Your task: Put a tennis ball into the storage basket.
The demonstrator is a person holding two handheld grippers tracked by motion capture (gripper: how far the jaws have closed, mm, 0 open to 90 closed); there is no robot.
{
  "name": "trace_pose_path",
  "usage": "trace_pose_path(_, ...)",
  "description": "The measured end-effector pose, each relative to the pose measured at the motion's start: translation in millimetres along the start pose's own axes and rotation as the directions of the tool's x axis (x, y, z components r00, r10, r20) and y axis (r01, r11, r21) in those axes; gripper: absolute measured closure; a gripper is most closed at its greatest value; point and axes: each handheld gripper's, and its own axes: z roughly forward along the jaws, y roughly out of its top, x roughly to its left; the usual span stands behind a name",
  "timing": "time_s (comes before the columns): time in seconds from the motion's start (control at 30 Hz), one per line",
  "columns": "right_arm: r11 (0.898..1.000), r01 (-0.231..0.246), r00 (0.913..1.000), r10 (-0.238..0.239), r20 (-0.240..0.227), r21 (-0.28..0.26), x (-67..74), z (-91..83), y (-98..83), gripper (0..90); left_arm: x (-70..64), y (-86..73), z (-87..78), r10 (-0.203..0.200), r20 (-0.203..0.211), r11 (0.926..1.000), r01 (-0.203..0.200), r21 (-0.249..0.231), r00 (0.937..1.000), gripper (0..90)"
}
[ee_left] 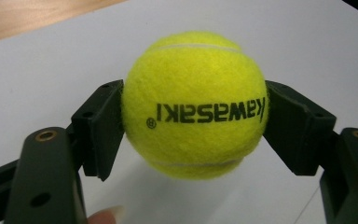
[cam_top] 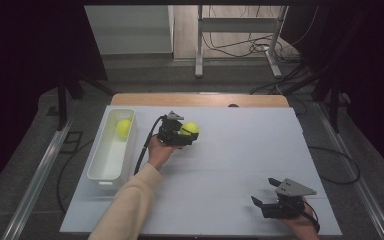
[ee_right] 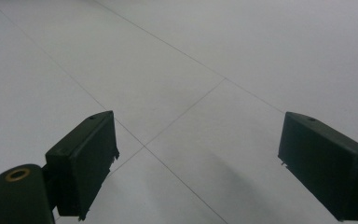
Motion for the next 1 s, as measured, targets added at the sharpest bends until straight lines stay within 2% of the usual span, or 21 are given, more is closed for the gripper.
trace_pose_path(0.1, 1.000, -0.001, 1.0000, 0.001, -0.001, -0.003, 0.0, -0.2, 0.0, 12.1, -1.0, -0.9, -4.5, 0.003, 0.017, 0.9999, -0.003, -0.016, 0.9999, 26.5)
trace_pose_path(0.4, 1.000, -0.001, 1.0000, 0.001, 0.001, -0.004, -0.3, -0.4, -0.1, 12.1, -2.3, -3.0, -11.9, 0.000, 0.020, 0.9996, 0.001, -0.028, 0.9998, 26.5)
trace_pose_path(0.6, 1.000, -0.001, 1.0000, 0.001, 0.001, -0.005, 0.0, -0.5, 0.1, 12.1, -3.8, -4.6, -19.9, 0.003, 0.041, 0.9986, -0.001, -0.053, 0.9991, 26.5)
trace_pose_path(1.0, 1.000, -0.001, 1.0000, 0.001, 0.003, -0.005, -0.2, -0.6, 0.0, 12.1, -4.9, -7.8, -29.5, -0.003, 0.051, 0.9975, 0.007, -0.070, 0.9987, 26.5)
